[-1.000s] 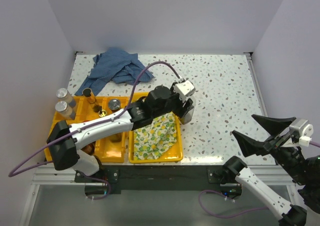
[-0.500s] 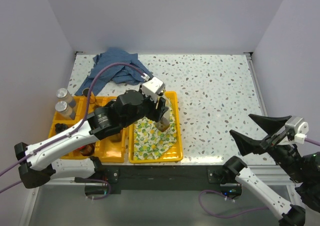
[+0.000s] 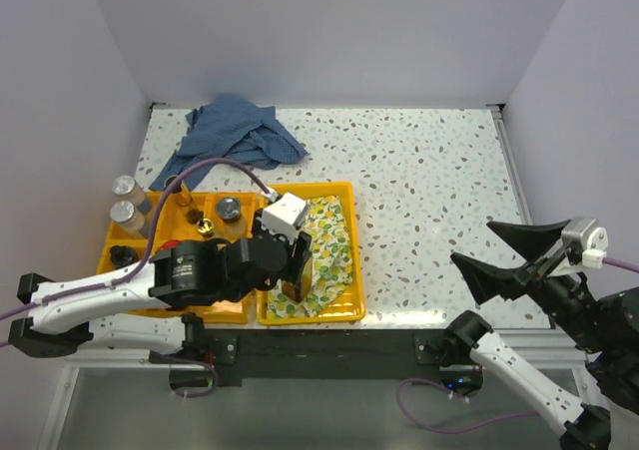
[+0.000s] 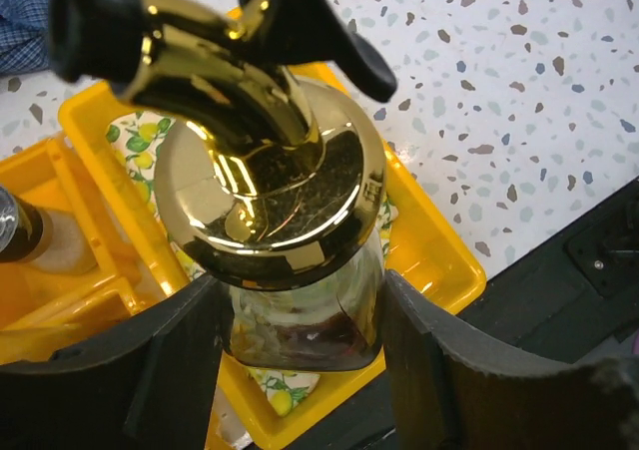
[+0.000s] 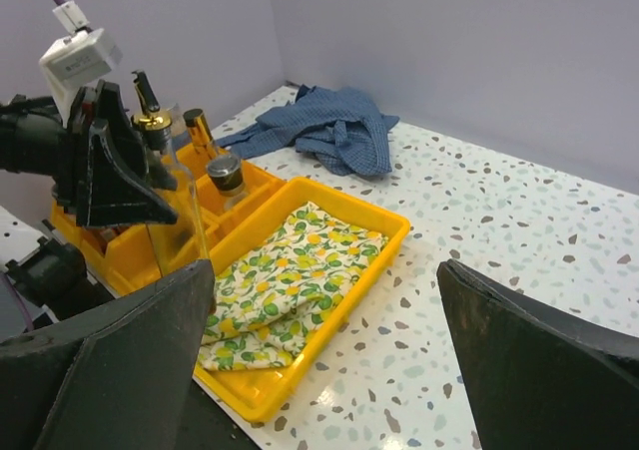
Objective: Organize the condiment bottles
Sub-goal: Place the bottle in the storage box.
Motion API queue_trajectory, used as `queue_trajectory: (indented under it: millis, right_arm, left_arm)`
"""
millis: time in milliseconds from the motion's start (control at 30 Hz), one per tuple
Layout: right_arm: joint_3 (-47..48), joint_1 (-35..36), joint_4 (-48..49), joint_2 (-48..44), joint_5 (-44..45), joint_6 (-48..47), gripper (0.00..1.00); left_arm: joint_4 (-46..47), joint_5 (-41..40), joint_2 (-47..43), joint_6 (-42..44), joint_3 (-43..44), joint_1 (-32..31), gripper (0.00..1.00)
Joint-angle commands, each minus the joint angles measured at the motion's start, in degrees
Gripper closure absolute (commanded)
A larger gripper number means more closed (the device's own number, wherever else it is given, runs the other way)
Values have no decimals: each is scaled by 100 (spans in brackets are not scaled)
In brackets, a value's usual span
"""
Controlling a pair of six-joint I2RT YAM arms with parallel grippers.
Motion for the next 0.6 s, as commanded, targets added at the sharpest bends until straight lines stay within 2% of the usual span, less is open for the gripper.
queue_trajectory:
  millis: [0,133,300,567]
  right_arm:
    - [287,26,152,191,-220,174,1]
    - [296,34,143,244,-308,262,1]
    - [261,26,240,279,-352,324,1]
    - [235,26,284,332,-388,359,1]
  left_arm:
    - [-446,-1601,-30,-1177,248,-597,100]
    - [-1149,-2216,-82,-1864,318,-976,100]
    - [-2124,-2595,-109,-2813,318,-993,100]
    - [-2855,-2938,-451,-3359,354,-994,100]
